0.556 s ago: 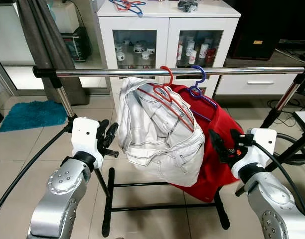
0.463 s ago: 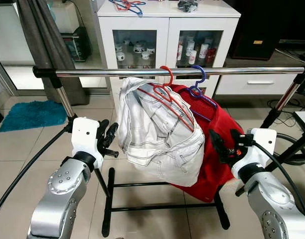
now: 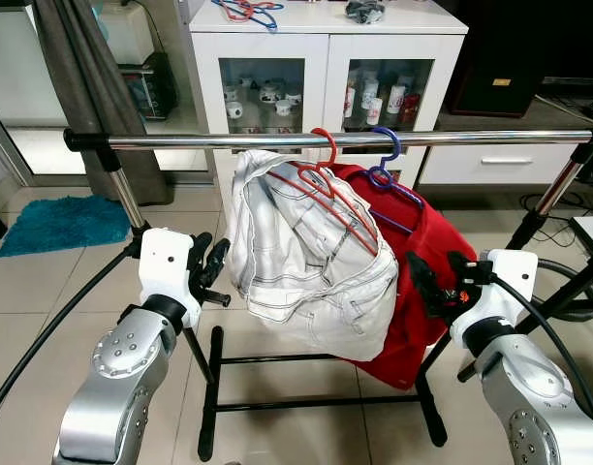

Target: Hang hanger

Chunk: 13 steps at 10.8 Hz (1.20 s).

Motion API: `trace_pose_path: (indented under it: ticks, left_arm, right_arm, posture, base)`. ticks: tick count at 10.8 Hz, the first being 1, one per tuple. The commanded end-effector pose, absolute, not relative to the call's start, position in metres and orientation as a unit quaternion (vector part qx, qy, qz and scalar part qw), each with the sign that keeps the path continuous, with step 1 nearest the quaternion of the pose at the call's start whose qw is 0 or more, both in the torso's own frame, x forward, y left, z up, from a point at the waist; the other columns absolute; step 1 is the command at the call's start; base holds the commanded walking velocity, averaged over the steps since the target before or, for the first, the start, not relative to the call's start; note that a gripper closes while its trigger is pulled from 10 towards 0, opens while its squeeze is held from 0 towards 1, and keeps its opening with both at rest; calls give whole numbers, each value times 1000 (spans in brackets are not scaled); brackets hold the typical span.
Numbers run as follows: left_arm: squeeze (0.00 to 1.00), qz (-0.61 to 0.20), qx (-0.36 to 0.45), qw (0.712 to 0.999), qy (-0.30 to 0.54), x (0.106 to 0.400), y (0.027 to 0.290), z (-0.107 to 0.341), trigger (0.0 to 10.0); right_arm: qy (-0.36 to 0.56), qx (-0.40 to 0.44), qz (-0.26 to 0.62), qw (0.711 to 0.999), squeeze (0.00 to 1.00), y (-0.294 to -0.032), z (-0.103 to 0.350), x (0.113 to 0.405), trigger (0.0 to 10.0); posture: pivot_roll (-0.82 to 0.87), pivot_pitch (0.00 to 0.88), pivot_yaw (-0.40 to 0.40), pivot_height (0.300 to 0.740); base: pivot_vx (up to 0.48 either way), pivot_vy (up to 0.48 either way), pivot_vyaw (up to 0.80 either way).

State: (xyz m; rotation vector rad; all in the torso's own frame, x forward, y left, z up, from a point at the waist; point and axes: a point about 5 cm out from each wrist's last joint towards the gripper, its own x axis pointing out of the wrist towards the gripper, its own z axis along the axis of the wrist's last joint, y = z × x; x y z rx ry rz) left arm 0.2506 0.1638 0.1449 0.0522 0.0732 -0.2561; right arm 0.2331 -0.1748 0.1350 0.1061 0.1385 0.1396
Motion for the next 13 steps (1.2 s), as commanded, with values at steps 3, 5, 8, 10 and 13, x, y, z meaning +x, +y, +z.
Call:
trace_pose_path:
  ticks: [3,5,8,10,13]
  left_arm:
    - [0,-63,-1,998,31,261,155,175,10000]
    - [0,-63,1,997,32,261,156,175,10000]
    - [63,-72,1,996,46,262,153,178,10000]
    - [1000,-88,7,995,37,264,148,180,10000]
    - [1000,-30,6,999,-11,269,157,187,10000]
  right_arm:
    - [9,139,7,990,0,-176,177,247,10000]
    - [-2,112,-13,994,0,-182,180,247,10000]
    - [-8,52,-7,999,0,-179,179,245,10000]
    - [-3,110,8,994,1000,-174,170,240,10000]
    - [-21,134,42,990,1000,-166,182,237,10000]
  posture:
    - [-52,0,-27,740]
    - [-54,0,-23,740]
    - [-59,0,-9,740]
    - [-59,0,-6,740]
    - [-68,0,1,740]
  base:
    - [0,0,0]
    - [0,0,0]
    - [0,0,0]
    - [0,0,0]
    - [0,0,0]
